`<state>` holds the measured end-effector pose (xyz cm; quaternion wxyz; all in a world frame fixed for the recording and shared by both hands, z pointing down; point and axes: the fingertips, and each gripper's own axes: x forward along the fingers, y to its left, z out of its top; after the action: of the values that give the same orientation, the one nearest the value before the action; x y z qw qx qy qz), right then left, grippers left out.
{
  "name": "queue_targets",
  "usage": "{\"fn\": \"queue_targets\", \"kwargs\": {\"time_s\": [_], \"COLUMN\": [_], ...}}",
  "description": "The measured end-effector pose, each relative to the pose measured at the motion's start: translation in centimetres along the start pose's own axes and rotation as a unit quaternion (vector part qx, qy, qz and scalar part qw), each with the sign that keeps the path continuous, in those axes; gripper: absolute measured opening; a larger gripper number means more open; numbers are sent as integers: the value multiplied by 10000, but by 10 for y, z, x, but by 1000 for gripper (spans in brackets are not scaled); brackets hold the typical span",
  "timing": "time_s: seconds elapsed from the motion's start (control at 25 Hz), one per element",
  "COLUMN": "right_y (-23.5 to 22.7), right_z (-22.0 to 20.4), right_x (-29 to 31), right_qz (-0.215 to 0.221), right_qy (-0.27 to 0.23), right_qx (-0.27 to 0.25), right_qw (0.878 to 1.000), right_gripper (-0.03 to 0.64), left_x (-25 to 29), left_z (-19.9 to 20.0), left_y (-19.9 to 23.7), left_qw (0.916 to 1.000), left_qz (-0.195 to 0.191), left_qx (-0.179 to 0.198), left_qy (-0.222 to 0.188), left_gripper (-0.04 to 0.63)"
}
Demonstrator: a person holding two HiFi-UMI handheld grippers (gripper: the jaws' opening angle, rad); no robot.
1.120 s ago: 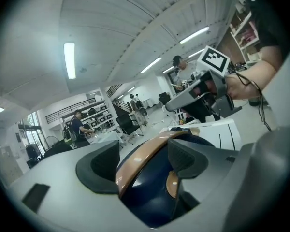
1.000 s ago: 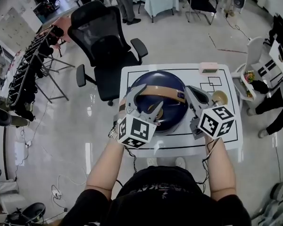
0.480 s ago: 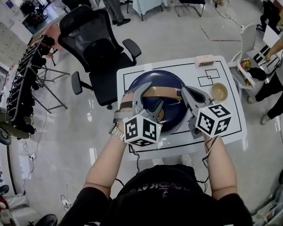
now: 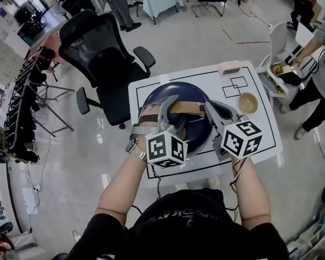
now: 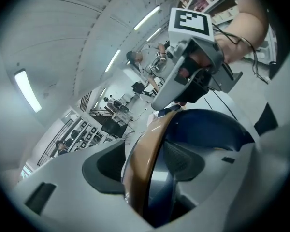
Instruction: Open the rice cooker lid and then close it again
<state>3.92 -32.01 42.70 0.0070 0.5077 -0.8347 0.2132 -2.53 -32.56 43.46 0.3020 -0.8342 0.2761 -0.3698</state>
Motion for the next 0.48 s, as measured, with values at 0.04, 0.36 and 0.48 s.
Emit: {"fn": "queue_targets", "kwargs": {"time_s": [0.04, 0.36, 0.48], "right_y": [0, -1, -1], "right_z": [0, 0, -1], "right_x": [0, 0, -1], "right_qz": [-16, -140, -215], "right_qy": [-3, -83, -158], "right_qx": [-5, -36, -41], "right_qw": [10000, 9999, 9996], "right_gripper": [2, 2, 2], "left_x": [2, 12, 14], "left_z": [1, 5, 5], "left_y": [-1, -7, -8], "left_qw": [9999, 9967, 9953], "left_qz": [-13, 14, 197], "left_qx": [123, 767, 912], "left_qy": [34, 253, 266], "left_gripper": [243, 198, 188]}}
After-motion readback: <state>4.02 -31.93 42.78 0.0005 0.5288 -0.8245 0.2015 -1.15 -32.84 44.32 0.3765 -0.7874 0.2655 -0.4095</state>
